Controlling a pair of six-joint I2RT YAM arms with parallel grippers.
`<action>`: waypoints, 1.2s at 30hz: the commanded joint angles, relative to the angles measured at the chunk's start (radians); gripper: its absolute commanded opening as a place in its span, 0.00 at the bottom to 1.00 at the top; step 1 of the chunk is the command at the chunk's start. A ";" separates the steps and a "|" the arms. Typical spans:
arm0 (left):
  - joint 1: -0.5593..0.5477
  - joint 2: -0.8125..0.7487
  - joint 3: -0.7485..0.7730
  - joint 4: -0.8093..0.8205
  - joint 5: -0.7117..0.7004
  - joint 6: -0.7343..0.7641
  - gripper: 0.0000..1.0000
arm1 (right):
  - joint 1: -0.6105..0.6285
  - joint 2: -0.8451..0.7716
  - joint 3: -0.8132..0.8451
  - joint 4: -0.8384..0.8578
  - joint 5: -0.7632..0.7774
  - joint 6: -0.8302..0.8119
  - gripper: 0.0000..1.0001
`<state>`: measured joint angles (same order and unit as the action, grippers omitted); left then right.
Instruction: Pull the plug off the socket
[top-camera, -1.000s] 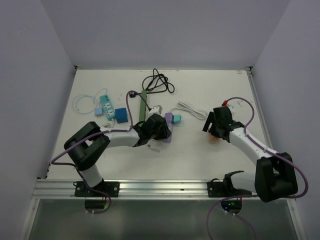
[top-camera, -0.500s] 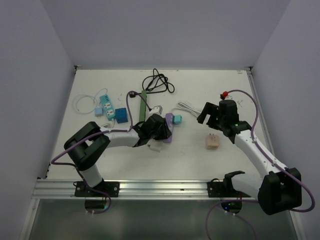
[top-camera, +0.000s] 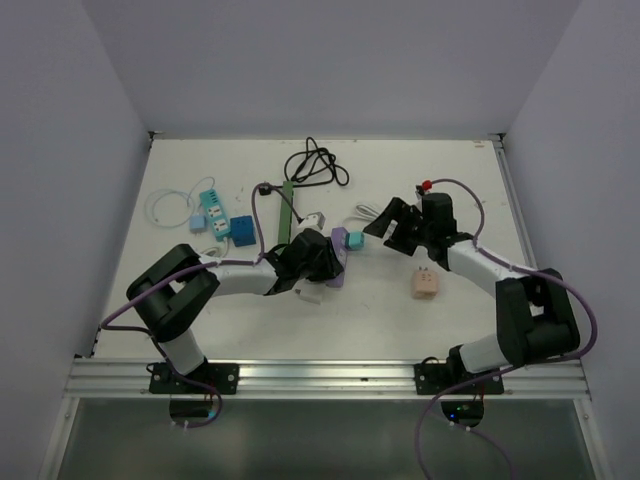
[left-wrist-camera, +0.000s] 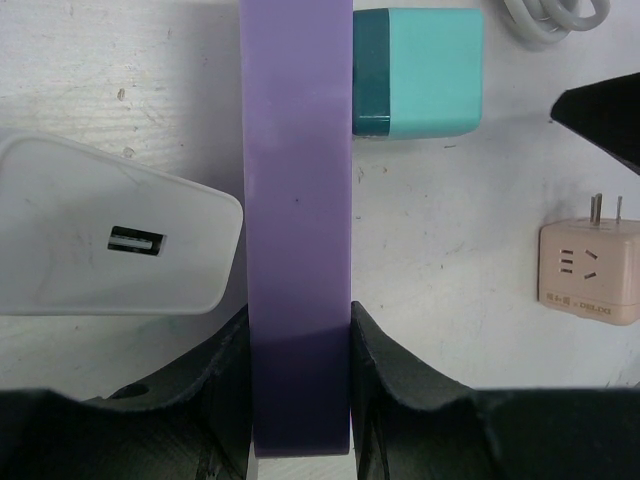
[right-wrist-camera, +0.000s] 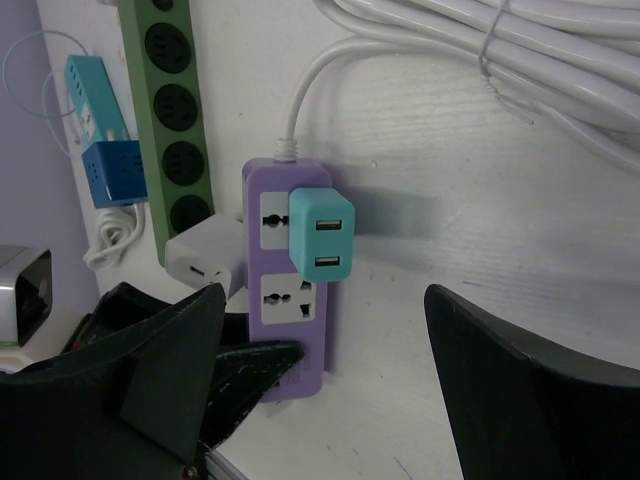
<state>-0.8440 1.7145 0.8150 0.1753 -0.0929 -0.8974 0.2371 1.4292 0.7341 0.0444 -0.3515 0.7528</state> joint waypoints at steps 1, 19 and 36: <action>-0.003 0.017 -0.043 -0.069 0.039 0.035 0.00 | 0.004 0.077 -0.010 0.172 -0.089 0.085 0.84; -0.003 0.011 -0.059 -0.057 0.042 0.032 0.00 | 0.047 0.307 0.008 0.371 -0.153 0.138 0.68; 0.017 0.013 -0.073 -0.160 -0.027 -0.053 0.00 | 0.045 0.284 -0.007 0.330 -0.167 0.111 0.00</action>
<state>-0.8375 1.7058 0.7906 0.1986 -0.0818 -0.9241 0.2821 1.7580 0.7284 0.4171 -0.5228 0.8986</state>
